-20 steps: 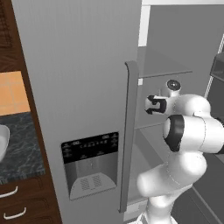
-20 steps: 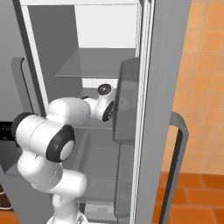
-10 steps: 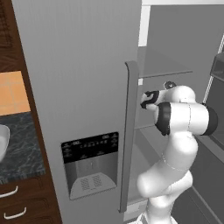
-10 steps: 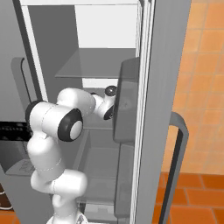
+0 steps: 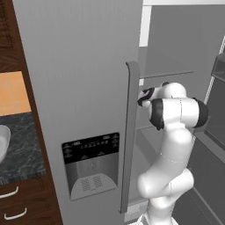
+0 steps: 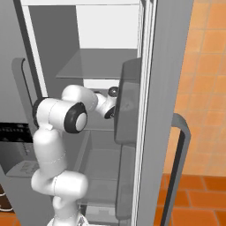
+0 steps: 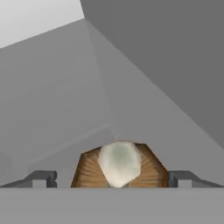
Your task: Place one mushroom and one chicken drumstick in each tupperware on the nearby counter, to pack two identical lunches.
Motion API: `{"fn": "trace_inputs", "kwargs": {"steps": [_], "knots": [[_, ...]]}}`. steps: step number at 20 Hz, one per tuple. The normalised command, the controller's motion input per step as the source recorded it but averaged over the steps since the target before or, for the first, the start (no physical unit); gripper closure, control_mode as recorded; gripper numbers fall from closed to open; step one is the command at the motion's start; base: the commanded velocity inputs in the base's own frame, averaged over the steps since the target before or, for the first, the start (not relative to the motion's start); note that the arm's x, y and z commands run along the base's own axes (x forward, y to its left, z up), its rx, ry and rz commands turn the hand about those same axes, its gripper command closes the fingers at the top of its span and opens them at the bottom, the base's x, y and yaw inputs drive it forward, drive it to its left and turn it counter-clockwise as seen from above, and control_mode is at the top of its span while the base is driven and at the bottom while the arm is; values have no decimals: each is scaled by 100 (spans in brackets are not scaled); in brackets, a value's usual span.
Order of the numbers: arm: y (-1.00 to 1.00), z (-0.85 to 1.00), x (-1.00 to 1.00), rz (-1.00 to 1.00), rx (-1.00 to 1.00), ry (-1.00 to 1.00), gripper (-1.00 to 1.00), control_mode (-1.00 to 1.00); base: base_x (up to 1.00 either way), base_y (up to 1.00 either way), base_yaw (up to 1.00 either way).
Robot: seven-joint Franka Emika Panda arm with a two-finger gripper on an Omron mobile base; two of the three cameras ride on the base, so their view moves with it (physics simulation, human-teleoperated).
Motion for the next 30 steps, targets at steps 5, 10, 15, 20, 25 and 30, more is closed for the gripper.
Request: {"fn": "trace_inputs", "kwargs": {"steps": [5, 10, 15, 20, 25, 30], "knots": [[0, -27, 35, -1, 2, 4, 100, -100, 0, 0, 0], [0, -21, -11, 0, 0, -5, 100, -100, 0, 0, 0], [9, 0, -94, 0, 0, -15, 100, -100, 0, 0, 0], [13, 41, -100, 3, 0, -4, 100, -100, 0, 0, 0], [16, 98, -100, 1, -3, 0, 100, -100, 0, 0, 0], [27, 100, -90, 0, -1, 9, 100, -100, 0, 0, 0]]}}
